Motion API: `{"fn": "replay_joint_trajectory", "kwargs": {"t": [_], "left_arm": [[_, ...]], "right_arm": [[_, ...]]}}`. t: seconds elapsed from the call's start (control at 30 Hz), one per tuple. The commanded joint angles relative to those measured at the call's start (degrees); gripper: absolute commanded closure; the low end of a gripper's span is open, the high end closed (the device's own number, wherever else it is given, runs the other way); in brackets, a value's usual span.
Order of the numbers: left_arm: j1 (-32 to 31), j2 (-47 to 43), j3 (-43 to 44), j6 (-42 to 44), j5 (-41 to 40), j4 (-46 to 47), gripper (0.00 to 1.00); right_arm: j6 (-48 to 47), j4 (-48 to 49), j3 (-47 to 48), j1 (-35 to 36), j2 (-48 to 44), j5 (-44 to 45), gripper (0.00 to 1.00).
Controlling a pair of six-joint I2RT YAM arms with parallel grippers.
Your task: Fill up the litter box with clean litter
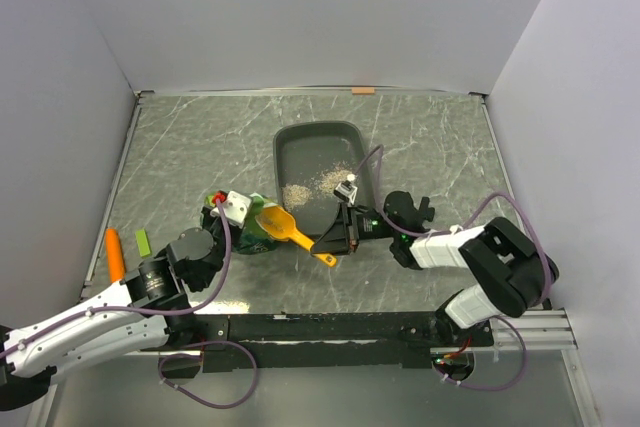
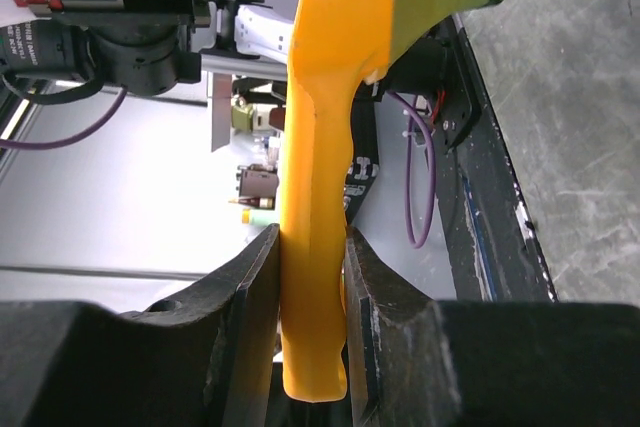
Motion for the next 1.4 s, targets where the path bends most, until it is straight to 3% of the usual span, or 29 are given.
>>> {"fn": "replay_joint_trajectory", "kwargs": {"t": [0.0,0.17,0.33,0.47,1.07,1.37], "left_arm": [[0.15,0.70,-0.11,0.09,-0.94,2.19,0.99],[0.15,0.35,-0.20,0.18,-1.46,2.19,0.99],[0.07,0.26,-0.20,0.26,-1.46,2.28,0.99],[0.15,0.44,-0.11,0.18,-1.38,2.10,0.99],[0.07,1.05,0.68,-0.61,-4.10,1.49,0.99],[0.07,1.58,1.12,-1.05,-5.51,0.61,0.99]], "right_arm": [[-1.83,4.08,-2.06,-1.51,-4.89,-0.57,1.00],[-4.28,-1.27,-3.29,-1.95,-8.84,-0.66,1.00],[-15.00,-21.10,-0.05,-1.95,-13.94,0.13,1.00],[-19.14,-30.71,1.63,-1.86,-17.63,1.27,1.00],[-23.62,-52.51,1.37,-2.39,-33.90,6.45,1.00],[-24.94,-61.57,2.24,-8.44,-40.49,7.07,1.00]]}}
